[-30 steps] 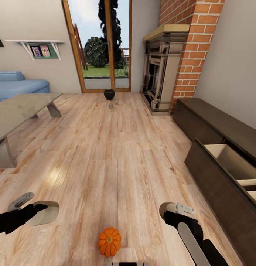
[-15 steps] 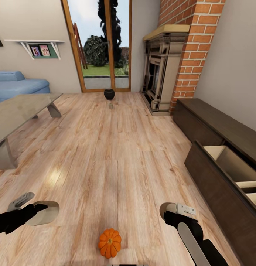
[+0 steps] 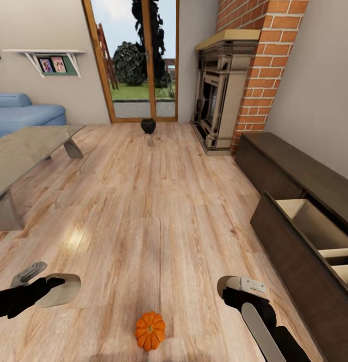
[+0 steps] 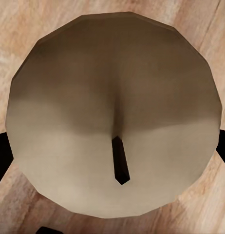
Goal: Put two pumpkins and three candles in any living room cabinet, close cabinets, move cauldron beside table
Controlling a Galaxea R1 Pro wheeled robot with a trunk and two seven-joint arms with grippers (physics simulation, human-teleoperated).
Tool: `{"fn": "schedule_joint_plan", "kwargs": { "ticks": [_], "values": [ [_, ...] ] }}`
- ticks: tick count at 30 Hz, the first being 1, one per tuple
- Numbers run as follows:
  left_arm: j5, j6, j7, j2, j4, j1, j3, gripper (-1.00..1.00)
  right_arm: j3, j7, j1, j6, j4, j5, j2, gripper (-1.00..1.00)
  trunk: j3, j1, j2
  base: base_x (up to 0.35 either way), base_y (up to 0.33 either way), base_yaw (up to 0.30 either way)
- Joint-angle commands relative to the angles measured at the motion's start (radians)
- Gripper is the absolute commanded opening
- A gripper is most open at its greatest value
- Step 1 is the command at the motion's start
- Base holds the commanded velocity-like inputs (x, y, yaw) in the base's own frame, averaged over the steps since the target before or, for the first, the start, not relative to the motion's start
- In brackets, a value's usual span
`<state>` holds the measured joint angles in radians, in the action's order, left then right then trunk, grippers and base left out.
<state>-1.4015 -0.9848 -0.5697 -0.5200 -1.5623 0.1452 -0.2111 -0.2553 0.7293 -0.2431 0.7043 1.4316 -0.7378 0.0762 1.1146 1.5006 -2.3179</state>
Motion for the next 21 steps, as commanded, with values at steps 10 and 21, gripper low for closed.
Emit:
{"fn": "schedule_joint_plan", "kwargs": {
  "ticks": [10, 21],
  "values": [
    [-0.010, -0.003, -0.010, 0.000, -0.001, 0.001, -0.001, -1.00, -0.002, 0.011, -0.001, 0.001, 0.007, -0.009, 0.001, -1.00, -0.018, -0.039, 0.070, 0.000, 0.000, 0.000],
    [-0.010, -0.003, -0.009, 0.000, -0.001, 0.001, -0.001, -1.00, -0.002, 0.012, -0.001, 0.000, 0.008, -0.009, 0.001, -1.00, -0.052, -0.081, 0.147, 0.000, 0.000, 0.000]
  ]
}}
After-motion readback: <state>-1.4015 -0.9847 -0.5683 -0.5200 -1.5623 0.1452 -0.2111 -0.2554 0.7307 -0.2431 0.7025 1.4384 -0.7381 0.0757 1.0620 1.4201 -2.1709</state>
